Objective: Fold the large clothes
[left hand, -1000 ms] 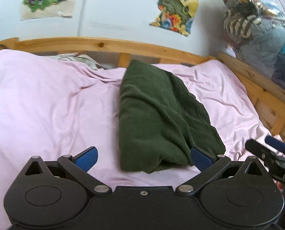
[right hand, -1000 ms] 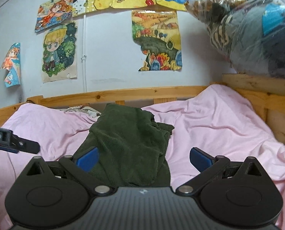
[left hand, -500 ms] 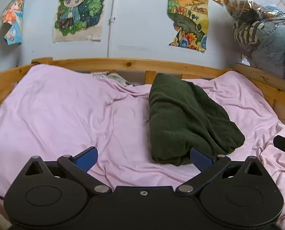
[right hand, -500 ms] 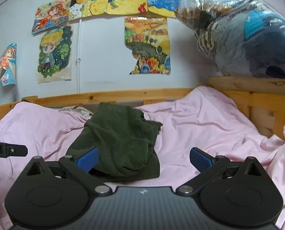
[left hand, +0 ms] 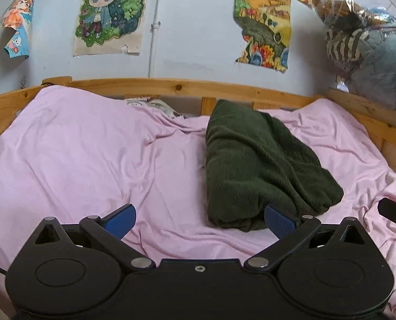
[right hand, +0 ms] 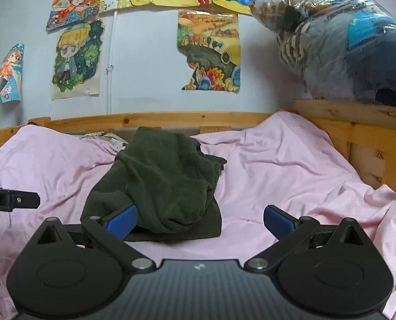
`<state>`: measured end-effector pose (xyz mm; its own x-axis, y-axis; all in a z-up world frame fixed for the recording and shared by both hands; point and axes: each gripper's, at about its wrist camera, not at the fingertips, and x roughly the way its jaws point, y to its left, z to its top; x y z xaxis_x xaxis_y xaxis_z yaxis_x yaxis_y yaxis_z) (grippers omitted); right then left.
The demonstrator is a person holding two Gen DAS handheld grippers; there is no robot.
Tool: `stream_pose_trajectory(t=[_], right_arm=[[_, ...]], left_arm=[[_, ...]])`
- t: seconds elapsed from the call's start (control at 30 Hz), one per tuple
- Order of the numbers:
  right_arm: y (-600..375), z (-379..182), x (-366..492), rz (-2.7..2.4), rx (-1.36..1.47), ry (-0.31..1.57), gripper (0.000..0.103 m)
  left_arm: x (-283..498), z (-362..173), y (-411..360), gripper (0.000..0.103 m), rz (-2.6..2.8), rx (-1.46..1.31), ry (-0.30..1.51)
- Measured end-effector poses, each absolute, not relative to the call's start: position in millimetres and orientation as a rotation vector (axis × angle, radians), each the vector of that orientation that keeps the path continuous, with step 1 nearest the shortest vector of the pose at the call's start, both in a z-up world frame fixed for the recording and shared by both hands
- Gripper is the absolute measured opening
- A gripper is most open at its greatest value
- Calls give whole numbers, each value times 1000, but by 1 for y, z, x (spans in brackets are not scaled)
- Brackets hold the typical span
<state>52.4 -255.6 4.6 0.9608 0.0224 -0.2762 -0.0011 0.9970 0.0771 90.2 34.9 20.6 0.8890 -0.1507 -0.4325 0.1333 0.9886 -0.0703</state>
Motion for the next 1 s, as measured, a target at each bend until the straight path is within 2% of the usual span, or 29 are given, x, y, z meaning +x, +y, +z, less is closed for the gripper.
stream_pose_trajectory(t=[1.0], right_arm=[[-262, 5, 51, 2, 110, 272, 103]], left_arm=[[87, 18, 29, 102, -147, -10, 457]])
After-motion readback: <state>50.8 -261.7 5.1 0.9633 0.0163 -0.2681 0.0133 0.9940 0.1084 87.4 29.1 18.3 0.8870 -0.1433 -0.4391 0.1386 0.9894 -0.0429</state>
